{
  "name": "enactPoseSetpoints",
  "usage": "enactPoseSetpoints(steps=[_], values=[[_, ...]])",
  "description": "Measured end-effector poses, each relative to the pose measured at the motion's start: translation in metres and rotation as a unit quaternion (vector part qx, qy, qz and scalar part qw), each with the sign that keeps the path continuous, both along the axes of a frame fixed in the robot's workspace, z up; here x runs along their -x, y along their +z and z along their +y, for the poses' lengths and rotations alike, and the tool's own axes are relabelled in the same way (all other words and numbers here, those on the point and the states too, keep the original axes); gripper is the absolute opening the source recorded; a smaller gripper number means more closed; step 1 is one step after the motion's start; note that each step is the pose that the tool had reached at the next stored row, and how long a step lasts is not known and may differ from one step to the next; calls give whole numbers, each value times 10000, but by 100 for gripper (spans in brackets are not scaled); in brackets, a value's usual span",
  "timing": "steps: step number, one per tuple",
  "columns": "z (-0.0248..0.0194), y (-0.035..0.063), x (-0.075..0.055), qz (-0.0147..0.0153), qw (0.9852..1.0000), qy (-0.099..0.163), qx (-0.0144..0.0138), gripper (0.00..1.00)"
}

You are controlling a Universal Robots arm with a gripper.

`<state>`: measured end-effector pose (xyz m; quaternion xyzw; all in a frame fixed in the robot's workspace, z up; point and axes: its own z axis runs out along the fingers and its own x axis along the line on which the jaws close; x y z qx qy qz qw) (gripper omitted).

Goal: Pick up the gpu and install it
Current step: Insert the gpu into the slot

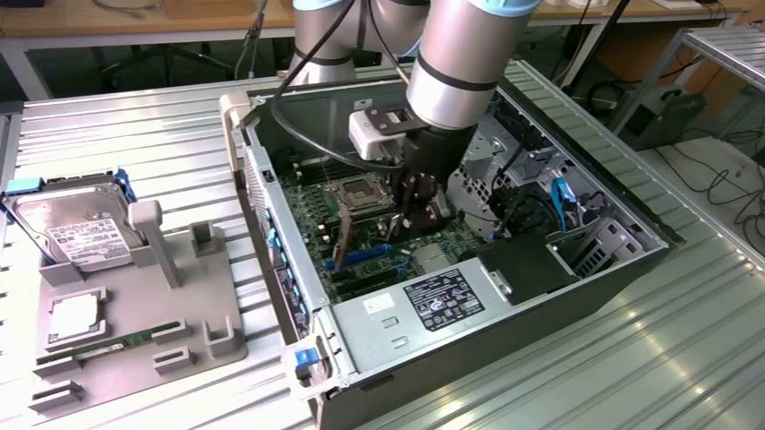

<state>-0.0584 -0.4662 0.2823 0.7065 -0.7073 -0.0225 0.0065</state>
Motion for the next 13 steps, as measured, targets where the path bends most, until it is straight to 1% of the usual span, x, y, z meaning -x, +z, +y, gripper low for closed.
enactPoseSetpoints(steps=[2,4,5,7,10,13], values=[[52,-1,19,0,10000,0,18,26],[85,-3,52,-1,10000,0,33,26],[95,-4,76,-1,10000,0,40,26],[110,-9,129,-4,10000,0,55,26],[113,-22,205,-7,10000,-1,82,26],[113,-40,241,-7,10000,0,95,26]])
